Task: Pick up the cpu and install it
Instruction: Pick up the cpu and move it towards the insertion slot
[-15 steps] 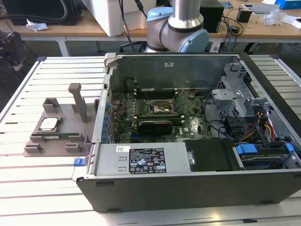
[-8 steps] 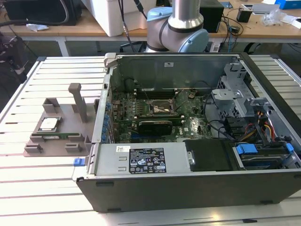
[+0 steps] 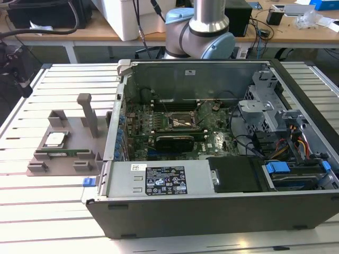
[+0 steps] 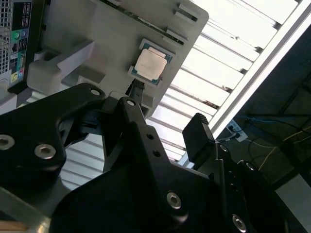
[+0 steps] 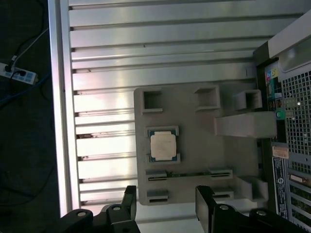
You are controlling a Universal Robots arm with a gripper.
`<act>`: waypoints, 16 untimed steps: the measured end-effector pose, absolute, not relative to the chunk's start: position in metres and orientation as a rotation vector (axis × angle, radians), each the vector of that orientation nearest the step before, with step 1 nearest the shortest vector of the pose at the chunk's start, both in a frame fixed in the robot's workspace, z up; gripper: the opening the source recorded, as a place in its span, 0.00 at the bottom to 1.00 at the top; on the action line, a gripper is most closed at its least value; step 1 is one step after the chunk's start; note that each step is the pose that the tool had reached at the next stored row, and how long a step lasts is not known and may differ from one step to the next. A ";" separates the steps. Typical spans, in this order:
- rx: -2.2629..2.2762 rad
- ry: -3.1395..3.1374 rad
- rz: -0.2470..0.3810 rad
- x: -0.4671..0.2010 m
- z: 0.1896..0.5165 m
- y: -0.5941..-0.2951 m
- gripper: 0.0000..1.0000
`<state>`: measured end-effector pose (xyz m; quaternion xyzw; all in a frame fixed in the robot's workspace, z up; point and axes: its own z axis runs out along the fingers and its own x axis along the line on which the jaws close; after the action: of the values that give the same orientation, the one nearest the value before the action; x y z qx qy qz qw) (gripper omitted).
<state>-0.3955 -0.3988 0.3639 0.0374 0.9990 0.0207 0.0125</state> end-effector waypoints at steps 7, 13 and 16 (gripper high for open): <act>0.117 3.114 0.064 -0.395 0.355 -0.399 0.60; 0.117 3.114 0.065 -0.395 0.346 -0.399 0.60; 0.117 3.114 0.064 -0.395 0.343 -0.399 0.60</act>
<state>-0.3953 -0.3988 0.3428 0.0374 0.9990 0.0207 0.0125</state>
